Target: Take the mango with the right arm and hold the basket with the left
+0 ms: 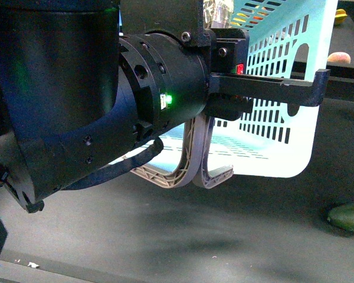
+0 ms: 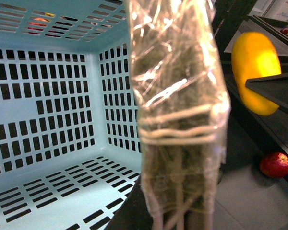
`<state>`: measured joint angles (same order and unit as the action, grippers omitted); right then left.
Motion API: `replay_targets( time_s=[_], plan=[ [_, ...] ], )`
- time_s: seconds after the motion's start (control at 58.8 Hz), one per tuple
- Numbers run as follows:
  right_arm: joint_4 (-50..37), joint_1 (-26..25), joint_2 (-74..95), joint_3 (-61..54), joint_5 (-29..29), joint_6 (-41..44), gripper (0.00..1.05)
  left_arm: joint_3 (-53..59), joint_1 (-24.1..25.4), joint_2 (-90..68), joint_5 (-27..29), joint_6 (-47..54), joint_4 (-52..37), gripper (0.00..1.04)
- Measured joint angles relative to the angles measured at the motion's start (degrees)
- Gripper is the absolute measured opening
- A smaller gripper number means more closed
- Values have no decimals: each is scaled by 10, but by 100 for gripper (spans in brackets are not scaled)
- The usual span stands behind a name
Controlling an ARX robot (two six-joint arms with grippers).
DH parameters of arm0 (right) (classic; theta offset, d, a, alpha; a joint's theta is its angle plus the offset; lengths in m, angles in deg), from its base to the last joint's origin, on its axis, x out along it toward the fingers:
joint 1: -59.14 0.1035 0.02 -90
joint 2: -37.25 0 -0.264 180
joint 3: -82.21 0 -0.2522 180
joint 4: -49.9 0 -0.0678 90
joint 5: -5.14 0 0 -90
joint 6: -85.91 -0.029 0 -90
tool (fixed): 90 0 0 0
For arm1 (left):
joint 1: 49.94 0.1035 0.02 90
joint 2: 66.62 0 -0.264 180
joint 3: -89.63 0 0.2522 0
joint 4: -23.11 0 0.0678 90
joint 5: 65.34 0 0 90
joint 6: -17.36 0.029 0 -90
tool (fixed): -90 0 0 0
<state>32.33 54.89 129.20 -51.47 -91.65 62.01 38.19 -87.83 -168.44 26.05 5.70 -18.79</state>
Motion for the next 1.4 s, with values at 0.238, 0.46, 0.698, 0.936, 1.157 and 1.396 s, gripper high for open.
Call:
replay_targets(
  time_s=[0.238,0.46,0.698,0.936,1.157,1.396],
  plan=[
    [0,89,-38,-1,-12,3,56,0,0,0,1,0,0,5],
    [-12,155,21,43,-25,12,56,0,0,0,0,0,0,5],
    [-12,180,93,108,-21,13,56,0,0,0,0,0,0,5],
    [-15,197,115,130,-22,13,72,0,0,0,0,0,0,5],
    [-27,209,71,113,-25,8,98,0,0,0,0,0,0,5],
    [-12,211,-69,39,40,2,96,1,0,0,2,-4,3,5]
  ],
)
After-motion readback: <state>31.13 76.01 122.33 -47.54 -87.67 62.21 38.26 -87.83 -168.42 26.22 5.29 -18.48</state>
